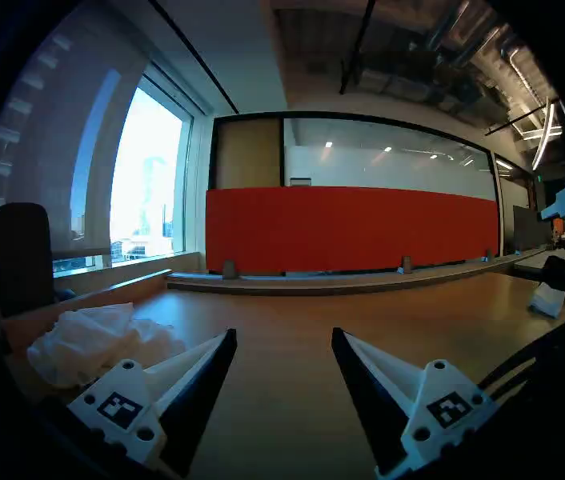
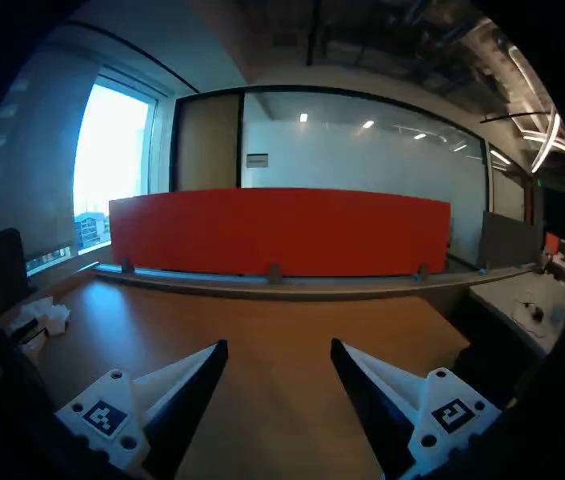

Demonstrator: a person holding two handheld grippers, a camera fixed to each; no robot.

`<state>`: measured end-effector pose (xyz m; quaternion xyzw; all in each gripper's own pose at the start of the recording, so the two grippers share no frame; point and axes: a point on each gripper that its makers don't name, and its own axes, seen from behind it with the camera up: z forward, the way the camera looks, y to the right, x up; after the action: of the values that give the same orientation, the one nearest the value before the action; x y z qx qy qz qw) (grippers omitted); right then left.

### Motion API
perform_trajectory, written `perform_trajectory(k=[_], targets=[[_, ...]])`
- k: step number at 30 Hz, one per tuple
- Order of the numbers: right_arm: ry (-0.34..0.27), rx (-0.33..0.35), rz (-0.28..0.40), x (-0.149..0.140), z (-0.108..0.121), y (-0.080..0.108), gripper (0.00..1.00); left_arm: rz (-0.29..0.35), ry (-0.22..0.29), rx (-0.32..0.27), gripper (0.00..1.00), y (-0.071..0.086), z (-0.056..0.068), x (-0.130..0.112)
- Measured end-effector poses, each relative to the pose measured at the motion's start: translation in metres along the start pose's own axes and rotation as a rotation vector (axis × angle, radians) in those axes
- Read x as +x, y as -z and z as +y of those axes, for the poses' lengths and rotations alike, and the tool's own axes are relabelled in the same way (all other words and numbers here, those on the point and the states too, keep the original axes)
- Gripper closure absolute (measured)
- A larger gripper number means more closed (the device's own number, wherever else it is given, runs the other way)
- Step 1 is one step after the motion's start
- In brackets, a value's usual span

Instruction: Fold towel

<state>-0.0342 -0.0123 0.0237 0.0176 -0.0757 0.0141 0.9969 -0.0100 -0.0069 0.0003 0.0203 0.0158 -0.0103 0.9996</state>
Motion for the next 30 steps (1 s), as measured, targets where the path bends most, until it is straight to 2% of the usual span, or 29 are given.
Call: perform_trajectory(k=[3, 9, 17, 23, 30], targets=[[-0.002, -0.003, 0.012, 0.002, 0.003, 0.001, 0.01, -0.001, 0.0, 0.0, 0.03, 0.0, 0.0, 0.0], [0.002, -0.001, 0.07, 0.011, 0.009, 0.005, 0.01, -0.001, 0.0, 0.0, 0.03, 0.0, 0.0, 0.001], [-0.015, -0.01, 0.125, 0.007, 0.024, 0.006, 0.01, -0.001, 0.0, 0.0, 0.03, 0.0, 0.0, 0.001], [-0.019, -0.03, 0.156, -0.01, 0.036, 0.003, 0.01, -0.001, -0.001, 0.0, 0.03, 0.0, 0.0, 0.002], [-0.026, -0.056, 0.173, -0.045, 0.046, -0.002, 0.01, -0.001, 0.0, 0.0, 0.03, 0.001, 0.001, 0.001]])
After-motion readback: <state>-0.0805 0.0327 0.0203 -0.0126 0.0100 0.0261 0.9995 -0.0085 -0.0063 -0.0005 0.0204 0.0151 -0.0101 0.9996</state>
